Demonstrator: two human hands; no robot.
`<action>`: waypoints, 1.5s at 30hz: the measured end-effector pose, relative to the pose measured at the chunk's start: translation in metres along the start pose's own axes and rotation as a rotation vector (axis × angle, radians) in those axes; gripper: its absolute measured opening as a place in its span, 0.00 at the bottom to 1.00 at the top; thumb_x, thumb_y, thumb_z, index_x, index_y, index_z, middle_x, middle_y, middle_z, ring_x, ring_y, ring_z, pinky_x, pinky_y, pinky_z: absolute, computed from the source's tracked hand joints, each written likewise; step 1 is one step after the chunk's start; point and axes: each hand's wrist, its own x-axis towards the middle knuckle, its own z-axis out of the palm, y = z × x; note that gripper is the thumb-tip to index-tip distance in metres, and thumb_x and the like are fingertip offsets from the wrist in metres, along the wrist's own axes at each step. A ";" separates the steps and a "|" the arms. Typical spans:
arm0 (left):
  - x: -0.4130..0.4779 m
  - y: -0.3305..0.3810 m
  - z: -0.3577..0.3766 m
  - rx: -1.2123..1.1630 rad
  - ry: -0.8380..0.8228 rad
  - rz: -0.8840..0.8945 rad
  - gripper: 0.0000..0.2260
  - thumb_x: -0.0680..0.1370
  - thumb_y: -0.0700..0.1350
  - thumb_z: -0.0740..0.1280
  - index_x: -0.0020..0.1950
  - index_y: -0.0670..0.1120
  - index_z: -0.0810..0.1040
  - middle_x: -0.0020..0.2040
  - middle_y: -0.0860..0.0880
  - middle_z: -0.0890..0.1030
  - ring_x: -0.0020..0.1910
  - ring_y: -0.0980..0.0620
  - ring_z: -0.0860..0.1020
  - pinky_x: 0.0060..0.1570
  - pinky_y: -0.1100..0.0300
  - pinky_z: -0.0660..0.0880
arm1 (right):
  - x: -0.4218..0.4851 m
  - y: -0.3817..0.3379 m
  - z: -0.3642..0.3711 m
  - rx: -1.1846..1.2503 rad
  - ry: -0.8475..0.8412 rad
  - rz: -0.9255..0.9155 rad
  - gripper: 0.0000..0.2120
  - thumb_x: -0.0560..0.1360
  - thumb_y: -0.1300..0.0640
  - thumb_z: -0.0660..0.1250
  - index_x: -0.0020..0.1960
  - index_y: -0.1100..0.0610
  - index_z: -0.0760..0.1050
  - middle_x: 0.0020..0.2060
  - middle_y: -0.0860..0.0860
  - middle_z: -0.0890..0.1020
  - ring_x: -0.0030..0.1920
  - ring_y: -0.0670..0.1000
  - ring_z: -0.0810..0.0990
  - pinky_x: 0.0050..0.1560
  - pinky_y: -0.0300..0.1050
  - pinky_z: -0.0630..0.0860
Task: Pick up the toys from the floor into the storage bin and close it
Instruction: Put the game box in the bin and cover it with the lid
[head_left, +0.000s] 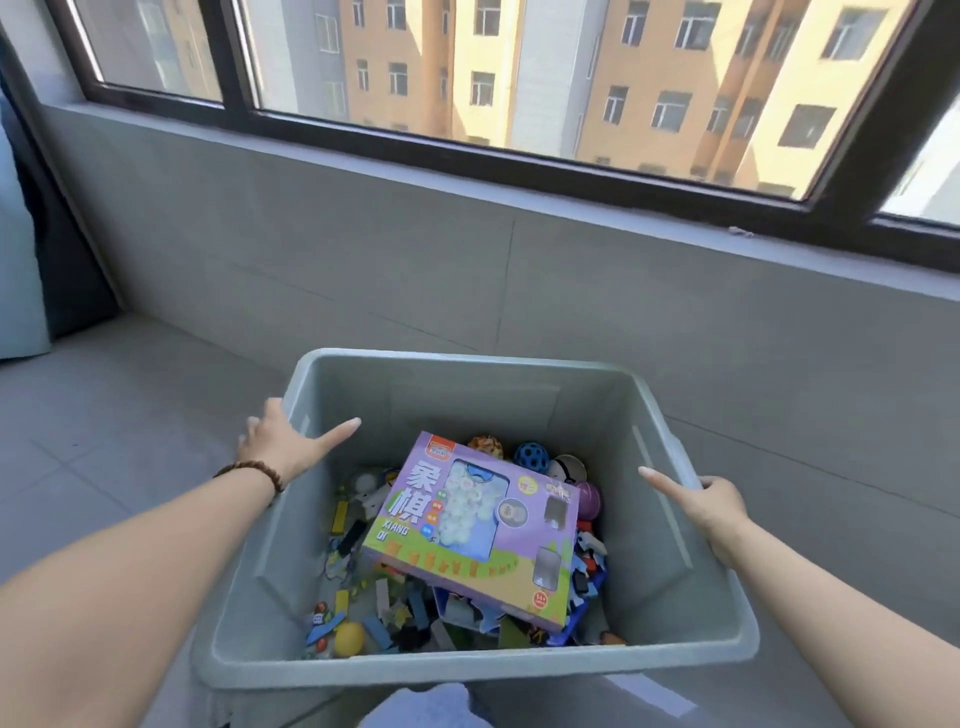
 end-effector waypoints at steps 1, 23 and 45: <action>-0.010 0.020 0.009 0.014 -0.017 0.032 0.54 0.56 0.76 0.67 0.73 0.47 0.57 0.67 0.40 0.67 0.66 0.38 0.67 0.65 0.45 0.68 | -0.009 0.006 -0.024 -0.008 0.029 0.001 0.32 0.57 0.36 0.77 0.46 0.60 0.72 0.33 0.50 0.69 0.31 0.49 0.68 0.31 0.43 0.63; -0.206 0.208 0.340 0.158 -0.608 0.438 0.57 0.54 0.79 0.64 0.73 0.45 0.58 0.69 0.39 0.68 0.67 0.36 0.67 0.65 0.42 0.67 | -0.074 0.300 -0.306 0.153 0.653 0.384 0.26 0.62 0.40 0.76 0.32 0.52 0.61 0.29 0.48 0.65 0.29 0.48 0.65 0.29 0.42 0.59; -0.185 0.214 0.324 0.514 -0.658 0.680 0.51 0.61 0.77 0.61 0.74 0.45 0.59 0.71 0.42 0.68 0.68 0.42 0.68 0.65 0.48 0.69 | -0.034 0.278 -0.279 -0.371 0.666 0.410 0.30 0.73 0.46 0.67 0.70 0.59 0.65 0.67 0.59 0.70 0.68 0.60 0.67 0.69 0.54 0.63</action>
